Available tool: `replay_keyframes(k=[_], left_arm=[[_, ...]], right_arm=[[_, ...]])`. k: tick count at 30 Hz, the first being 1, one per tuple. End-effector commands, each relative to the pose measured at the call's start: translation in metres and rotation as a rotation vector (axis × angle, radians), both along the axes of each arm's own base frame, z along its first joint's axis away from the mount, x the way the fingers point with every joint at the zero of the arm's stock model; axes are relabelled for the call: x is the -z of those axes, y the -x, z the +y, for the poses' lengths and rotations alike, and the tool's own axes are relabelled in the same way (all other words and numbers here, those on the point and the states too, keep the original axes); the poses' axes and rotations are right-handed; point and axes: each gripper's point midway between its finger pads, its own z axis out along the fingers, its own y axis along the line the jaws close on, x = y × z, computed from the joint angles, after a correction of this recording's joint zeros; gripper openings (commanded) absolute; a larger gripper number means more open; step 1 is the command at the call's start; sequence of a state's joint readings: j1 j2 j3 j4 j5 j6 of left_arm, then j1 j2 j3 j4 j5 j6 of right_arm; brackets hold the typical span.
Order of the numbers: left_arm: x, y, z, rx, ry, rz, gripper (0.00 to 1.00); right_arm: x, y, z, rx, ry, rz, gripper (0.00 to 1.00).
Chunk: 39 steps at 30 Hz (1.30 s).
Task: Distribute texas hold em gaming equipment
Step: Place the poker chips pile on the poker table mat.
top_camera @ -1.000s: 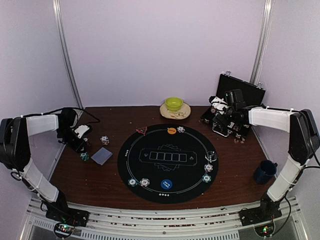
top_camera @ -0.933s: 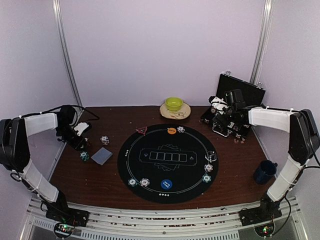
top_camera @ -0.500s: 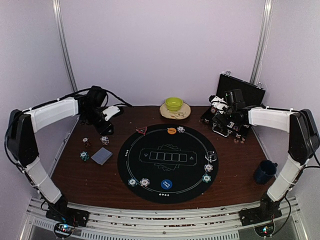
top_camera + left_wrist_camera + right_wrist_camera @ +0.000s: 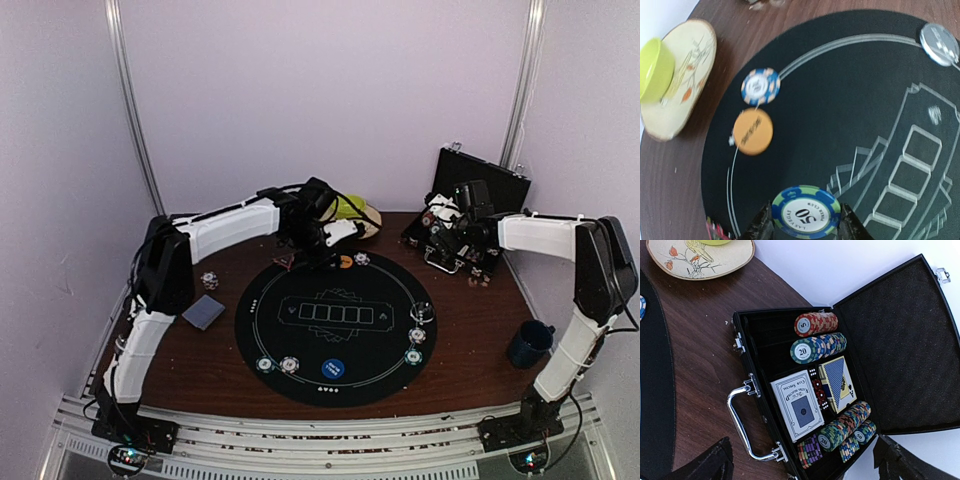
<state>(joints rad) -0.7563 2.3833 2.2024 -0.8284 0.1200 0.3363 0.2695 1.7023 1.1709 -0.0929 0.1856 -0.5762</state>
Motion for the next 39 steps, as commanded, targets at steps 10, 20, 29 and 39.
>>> replay_keyframes(k=[10, 20, 29, 39], left_arm=[[0.036, 0.020, -0.089, 0.080, 0.116, -0.039, 0.19], [0.087, 0.036, -0.089, 0.090, 0.051, 0.027, 0.20], [0.112, 0.046, -0.083, 0.098, -0.016, 0.049, 0.49], [0.014, 0.034, -0.085, 0.074, 0.080, -0.070, 0.98]], right_arm=[[0.006, -0.002, -0.008, 0.025, -0.002, 0.002, 1.00], [-0.002, -0.002, -0.006, 0.024, -0.025, -0.014, 1.00], [-0.006, -0.002, -0.005, 0.019, -0.034, -0.023, 1.00], [-0.015, -0.002, 0.004, -0.012, -0.069, -0.019, 1.00]])
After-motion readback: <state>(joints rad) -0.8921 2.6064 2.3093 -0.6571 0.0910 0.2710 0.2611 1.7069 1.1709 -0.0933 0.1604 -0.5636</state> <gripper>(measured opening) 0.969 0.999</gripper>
